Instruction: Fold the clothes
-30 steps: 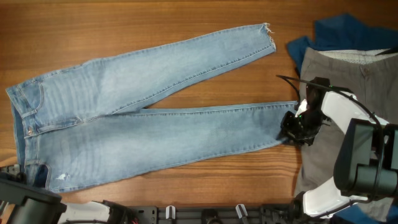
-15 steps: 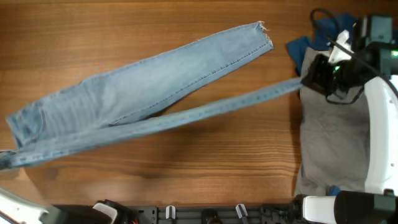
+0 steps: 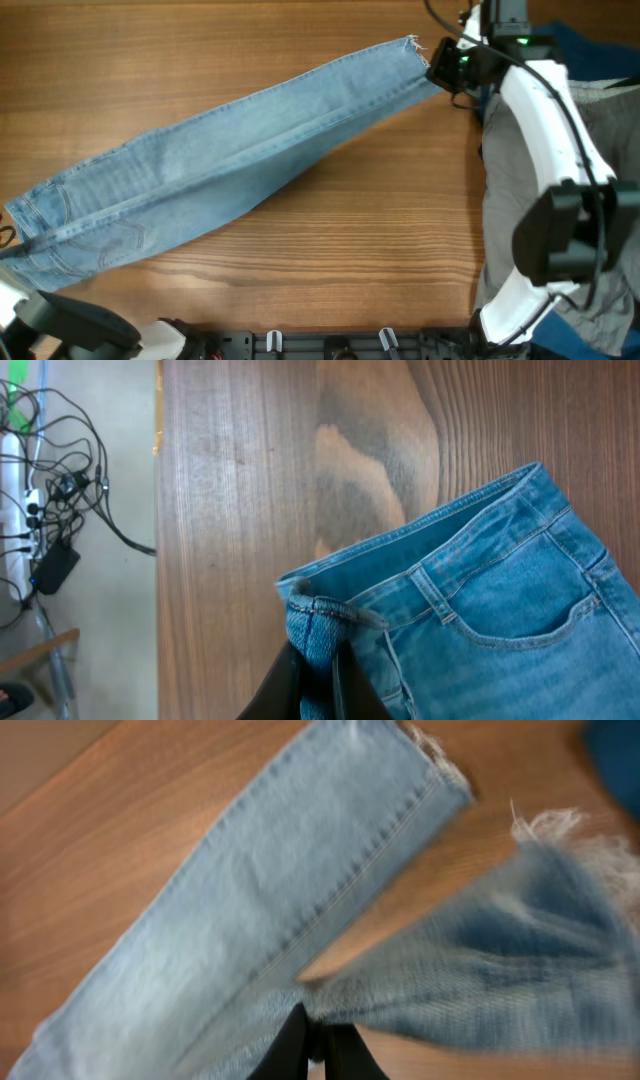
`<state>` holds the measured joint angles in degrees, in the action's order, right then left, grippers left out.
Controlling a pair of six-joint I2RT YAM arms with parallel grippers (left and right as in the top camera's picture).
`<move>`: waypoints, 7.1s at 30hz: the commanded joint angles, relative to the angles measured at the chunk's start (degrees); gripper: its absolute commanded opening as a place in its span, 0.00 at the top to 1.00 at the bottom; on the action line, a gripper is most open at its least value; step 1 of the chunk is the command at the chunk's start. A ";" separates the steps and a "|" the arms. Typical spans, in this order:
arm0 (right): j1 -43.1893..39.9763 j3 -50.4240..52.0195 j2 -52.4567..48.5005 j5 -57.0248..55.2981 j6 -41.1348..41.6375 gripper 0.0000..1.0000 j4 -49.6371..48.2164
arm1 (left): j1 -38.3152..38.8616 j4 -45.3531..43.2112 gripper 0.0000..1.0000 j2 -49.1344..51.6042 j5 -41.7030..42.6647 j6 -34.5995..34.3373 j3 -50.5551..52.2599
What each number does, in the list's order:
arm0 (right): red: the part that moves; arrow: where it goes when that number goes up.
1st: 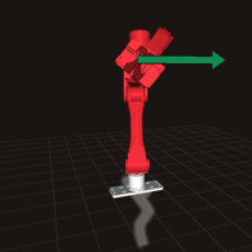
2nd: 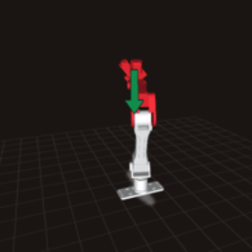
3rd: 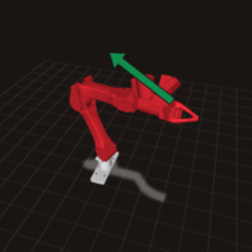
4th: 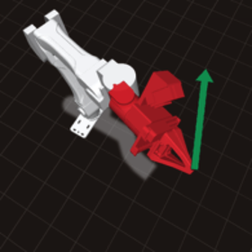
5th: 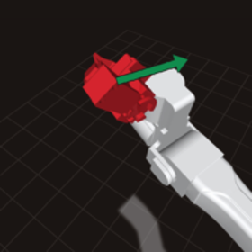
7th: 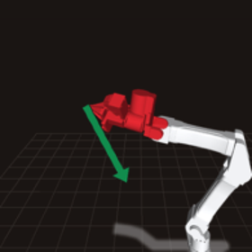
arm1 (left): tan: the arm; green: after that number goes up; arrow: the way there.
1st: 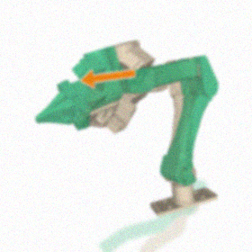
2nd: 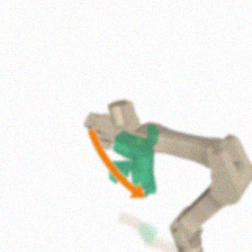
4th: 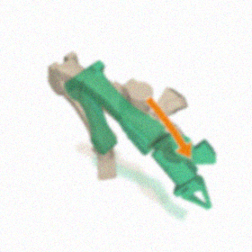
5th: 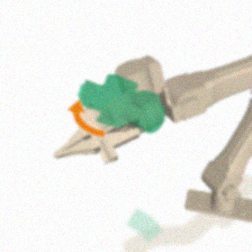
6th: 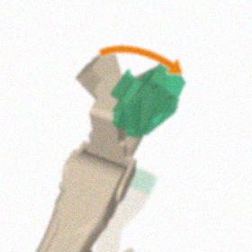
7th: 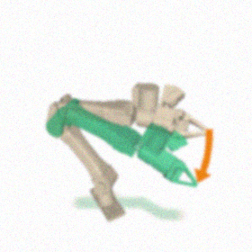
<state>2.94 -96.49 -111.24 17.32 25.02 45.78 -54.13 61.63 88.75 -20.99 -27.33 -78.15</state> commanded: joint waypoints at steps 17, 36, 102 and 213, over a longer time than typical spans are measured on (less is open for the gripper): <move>4.22 -1.40 -12.61 -2.01 -10.75 0.17 -9.51 | 2.86 -10.49 0.83 7.76 -0.09 -0.09 0.33; 4.20 0.42 -14.05 -7.69 -11.82 0.15 -16.33 | 8.11 -3.15 0.46 8.44 24.39 10.40 8.17; -2.01 0.20 -4.04 2.05 -25.83 0.35 8.11 | 26.88 -26.56 0.39 20.74 13.00 0.11 0.92; 9.33 -8.48 -9.31 19.43 -25.11 0.96 17.11 | 45.48 -14.10 0.43 5.86 40.52 19.61 14.12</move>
<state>7.68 -108.84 -122.43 30.46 1.39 64.58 -7.07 47.00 93.08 19.20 -8.05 -64.60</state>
